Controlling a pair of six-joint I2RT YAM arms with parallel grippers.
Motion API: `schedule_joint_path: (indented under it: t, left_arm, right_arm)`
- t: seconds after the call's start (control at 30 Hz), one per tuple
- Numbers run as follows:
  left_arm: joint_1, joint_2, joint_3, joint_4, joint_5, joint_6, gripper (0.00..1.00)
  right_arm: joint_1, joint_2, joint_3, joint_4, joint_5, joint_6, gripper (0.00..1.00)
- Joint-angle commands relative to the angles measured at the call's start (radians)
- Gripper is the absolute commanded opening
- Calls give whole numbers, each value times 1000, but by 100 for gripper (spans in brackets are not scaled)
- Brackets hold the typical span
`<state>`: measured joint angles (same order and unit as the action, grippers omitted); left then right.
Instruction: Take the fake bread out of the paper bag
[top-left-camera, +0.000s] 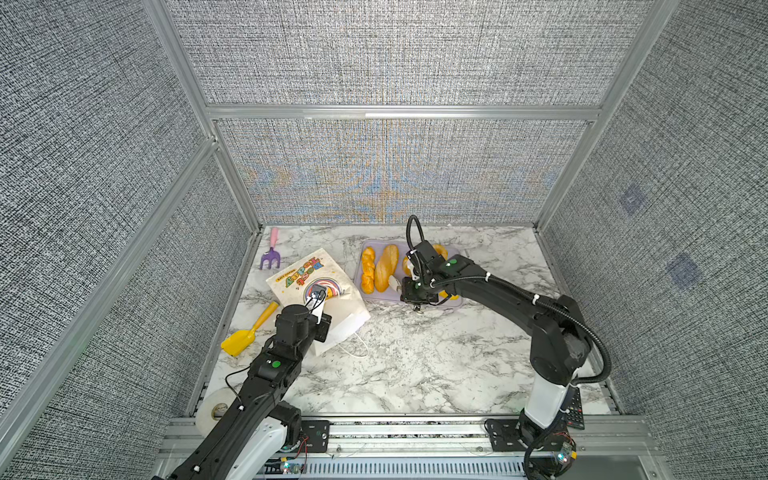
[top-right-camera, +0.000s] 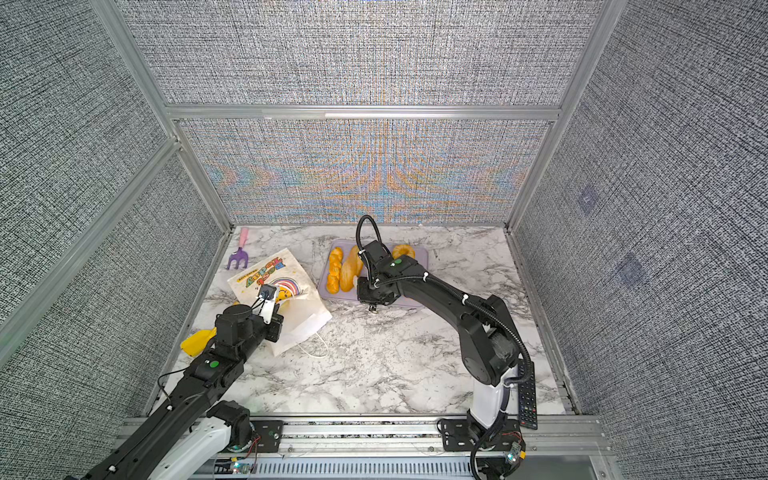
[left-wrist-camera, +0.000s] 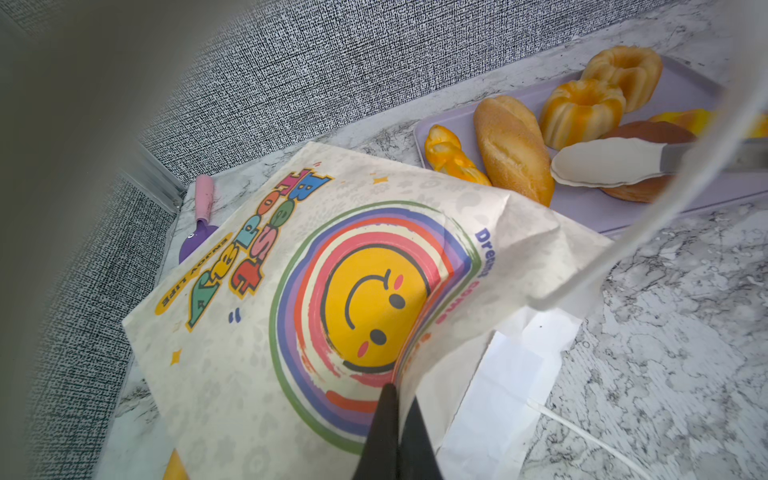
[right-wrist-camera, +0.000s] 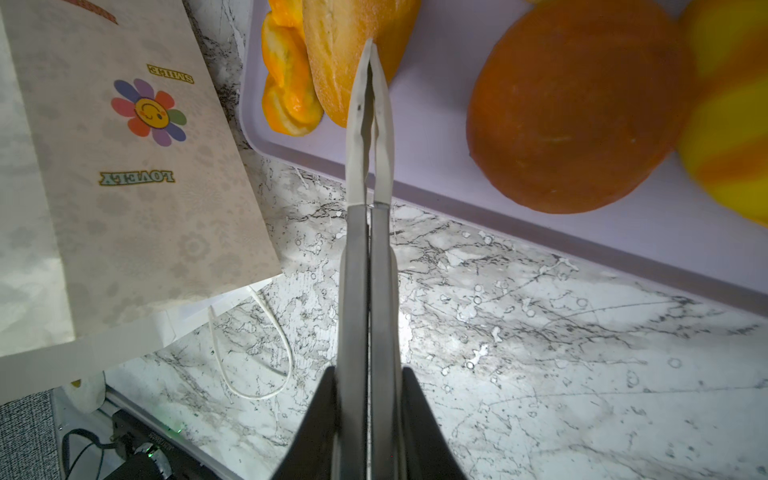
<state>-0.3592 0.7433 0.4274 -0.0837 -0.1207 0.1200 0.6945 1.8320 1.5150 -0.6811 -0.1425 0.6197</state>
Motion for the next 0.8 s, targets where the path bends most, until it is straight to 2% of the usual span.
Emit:
schedule_joint_path:
  t: [0.0,0.3,0.77]
  left_arm:
    - [0,-2,-3,3,3,-3,0]
    - [0,-2,-3,3,1,-3,0]
    - [1,-2,-4,2,-2,-1,0]
  right_arm:
    - [2,-17,3,1,-7,3,0]
    - [-72,-15,103,-108,62,-71,0]
    - [-125,232,395,-259,94,-173,0]
